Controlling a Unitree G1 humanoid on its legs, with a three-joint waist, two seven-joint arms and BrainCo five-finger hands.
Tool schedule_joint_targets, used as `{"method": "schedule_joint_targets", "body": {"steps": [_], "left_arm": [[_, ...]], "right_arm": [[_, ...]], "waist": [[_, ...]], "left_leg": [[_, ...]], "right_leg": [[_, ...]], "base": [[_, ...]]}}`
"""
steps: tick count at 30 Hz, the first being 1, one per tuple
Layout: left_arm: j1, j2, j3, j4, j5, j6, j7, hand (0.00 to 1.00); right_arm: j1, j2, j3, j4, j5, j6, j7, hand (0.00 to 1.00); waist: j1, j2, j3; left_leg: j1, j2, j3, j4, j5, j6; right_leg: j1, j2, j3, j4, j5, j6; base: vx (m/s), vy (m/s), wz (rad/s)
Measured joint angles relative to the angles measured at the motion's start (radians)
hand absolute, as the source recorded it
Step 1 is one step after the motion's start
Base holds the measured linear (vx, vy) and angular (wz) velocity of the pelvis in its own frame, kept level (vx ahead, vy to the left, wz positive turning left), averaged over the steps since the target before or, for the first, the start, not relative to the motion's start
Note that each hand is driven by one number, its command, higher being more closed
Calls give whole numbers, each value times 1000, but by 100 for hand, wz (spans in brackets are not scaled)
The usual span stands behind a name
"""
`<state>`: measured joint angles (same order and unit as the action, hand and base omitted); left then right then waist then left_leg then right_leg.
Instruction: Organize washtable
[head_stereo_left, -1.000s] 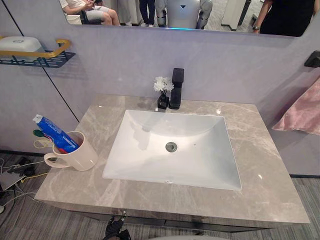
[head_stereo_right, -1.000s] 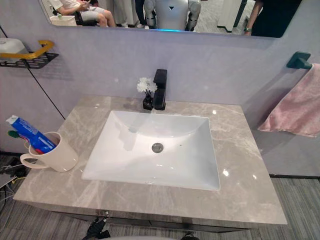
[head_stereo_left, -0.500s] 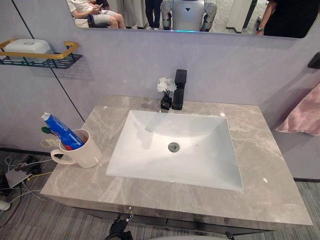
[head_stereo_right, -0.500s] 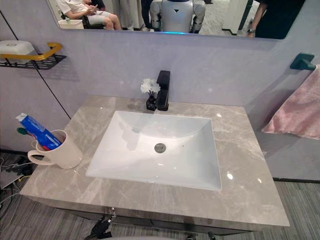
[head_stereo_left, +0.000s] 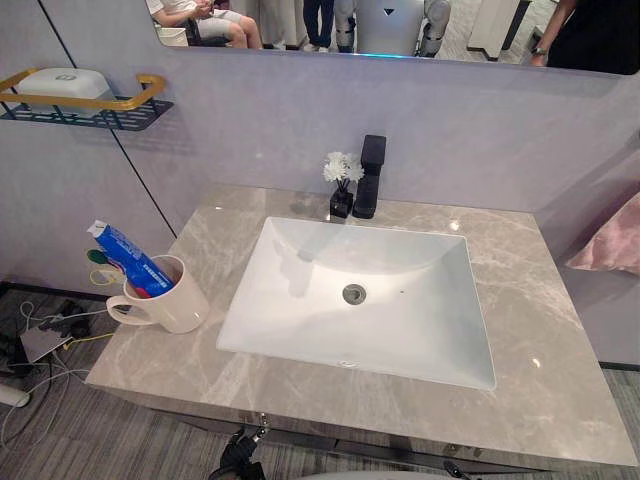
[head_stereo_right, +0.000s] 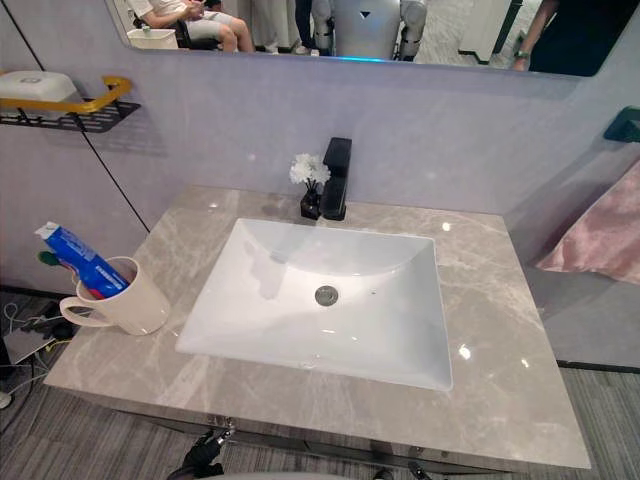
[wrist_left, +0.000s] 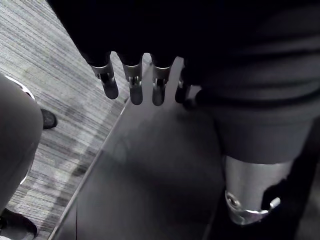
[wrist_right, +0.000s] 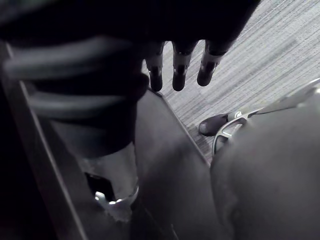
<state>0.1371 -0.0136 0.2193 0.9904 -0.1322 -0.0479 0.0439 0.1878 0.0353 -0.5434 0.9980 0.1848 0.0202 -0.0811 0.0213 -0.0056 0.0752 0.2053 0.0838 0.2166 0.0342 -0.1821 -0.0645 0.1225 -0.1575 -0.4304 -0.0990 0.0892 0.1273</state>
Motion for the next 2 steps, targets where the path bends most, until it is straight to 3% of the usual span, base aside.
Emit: {"method": "schedule_joint_targets", "body": {"steps": [2], "left_arm": [[-1,0,0,1,0,0,0,0]], "right_arm": [[-4,-4,0,9,0,5,0,0]], "waist": [[-1,0,1]], "left_leg": [[0,-1,-9,0,0,0]], "right_leg": [[6,0,-7,-1,0,0]], "base": [[-6,-15,9]]}}
